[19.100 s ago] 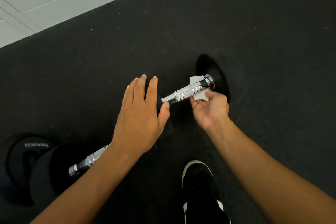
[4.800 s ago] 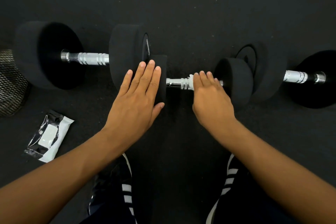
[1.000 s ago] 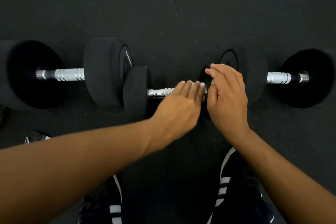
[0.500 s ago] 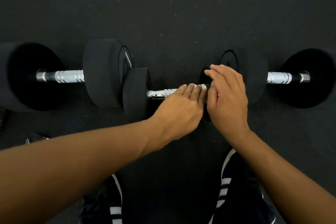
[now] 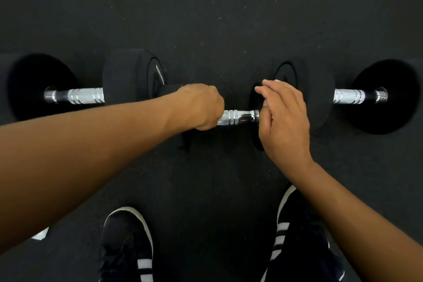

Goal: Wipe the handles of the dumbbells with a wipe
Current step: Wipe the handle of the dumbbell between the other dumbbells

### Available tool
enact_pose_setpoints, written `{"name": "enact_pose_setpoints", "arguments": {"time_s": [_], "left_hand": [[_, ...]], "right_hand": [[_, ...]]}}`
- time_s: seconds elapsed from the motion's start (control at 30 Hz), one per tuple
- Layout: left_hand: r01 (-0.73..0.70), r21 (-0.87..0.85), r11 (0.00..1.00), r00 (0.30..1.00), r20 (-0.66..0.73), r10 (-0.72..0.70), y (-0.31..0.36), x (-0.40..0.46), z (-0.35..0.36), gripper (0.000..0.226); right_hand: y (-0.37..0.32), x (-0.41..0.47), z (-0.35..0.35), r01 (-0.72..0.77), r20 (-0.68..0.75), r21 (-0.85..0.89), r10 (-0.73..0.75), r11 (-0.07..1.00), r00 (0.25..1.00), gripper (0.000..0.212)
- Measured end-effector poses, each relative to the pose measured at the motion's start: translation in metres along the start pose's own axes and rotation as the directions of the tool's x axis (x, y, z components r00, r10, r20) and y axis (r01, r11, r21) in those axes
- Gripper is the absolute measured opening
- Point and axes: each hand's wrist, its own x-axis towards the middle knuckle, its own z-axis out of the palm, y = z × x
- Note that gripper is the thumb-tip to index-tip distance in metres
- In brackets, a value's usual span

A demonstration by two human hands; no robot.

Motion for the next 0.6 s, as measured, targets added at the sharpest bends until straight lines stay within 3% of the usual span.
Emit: {"name": "enact_pose_setpoints", "arguments": {"time_s": [0.23,0.37,0.43,0.53,0.6], "left_hand": [[-0.101,-0.378,0.92,0.951,-0.308,-0.022,0.026,0.006,0.009,0.021],[-0.234,-0.554,0.799,0.94,-0.34,0.04,0.036,0.006,0.006,0.024],[-0.23,-0.539,0.81,0.953,-0.292,0.076,0.033,0.006,0.008,0.023],[-0.126,-0.319,0.939,0.975,-0.213,0.059,0.022,0.007,0.011,0.026],[-0.064,-0.249,0.967,0.986,-0.168,0.022,0.016,0.007,0.01,0.028]], "right_hand": [[-0.002,0.0,0.002,-0.013,-0.008,-0.018,0.013,1.0,1.0,0.034],[-0.003,0.001,0.0,-0.023,0.015,-0.024,0.023,0.999,1.0,0.035],[-0.003,0.002,-0.001,-0.021,0.019,-0.026,0.022,0.999,1.0,0.035],[-0.003,0.0,0.0,-0.012,0.013,-0.026,0.012,1.0,1.0,0.034],[-0.001,-0.001,0.0,-0.005,0.021,-0.027,0.006,1.0,1.0,0.033]]}}
